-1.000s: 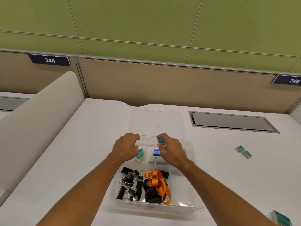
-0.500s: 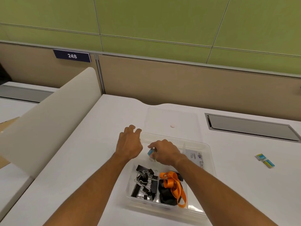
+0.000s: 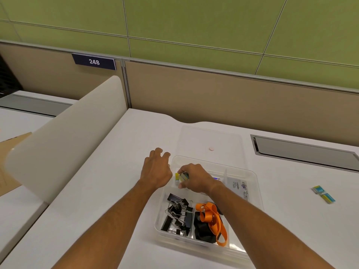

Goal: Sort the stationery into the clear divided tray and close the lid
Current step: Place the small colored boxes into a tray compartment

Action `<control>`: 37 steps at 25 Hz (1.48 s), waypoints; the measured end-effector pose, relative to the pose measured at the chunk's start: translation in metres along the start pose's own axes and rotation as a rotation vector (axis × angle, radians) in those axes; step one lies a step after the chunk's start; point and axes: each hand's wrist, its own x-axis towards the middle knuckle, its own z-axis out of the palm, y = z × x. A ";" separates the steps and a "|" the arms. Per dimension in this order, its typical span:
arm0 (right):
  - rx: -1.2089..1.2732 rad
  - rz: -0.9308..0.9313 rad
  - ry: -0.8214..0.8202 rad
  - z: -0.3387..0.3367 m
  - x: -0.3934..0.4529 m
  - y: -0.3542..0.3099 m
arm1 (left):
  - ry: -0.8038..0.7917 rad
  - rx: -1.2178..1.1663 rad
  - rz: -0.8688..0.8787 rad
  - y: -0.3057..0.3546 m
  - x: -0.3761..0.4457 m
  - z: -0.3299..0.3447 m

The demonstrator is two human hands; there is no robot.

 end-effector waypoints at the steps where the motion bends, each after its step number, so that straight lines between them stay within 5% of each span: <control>1: 0.013 0.010 0.009 0.001 0.001 0.001 | 0.000 0.002 -0.003 -0.001 0.000 0.000; 12: 0.210 0.017 0.122 -0.008 -0.009 0.002 | -0.018 0.013 0.024 0.003 -0.005 -0.002; 21: -0.189 0.041 0.285 -0.022 -0.052 0.037 | -0.078 0.078 0.121 0.045 -0.022 -0.001; 37: -0.436 0.279 0.417 -0.059 -0.149 0.174 | -0.071 0.146 0.316 0.187 -0.032 0.040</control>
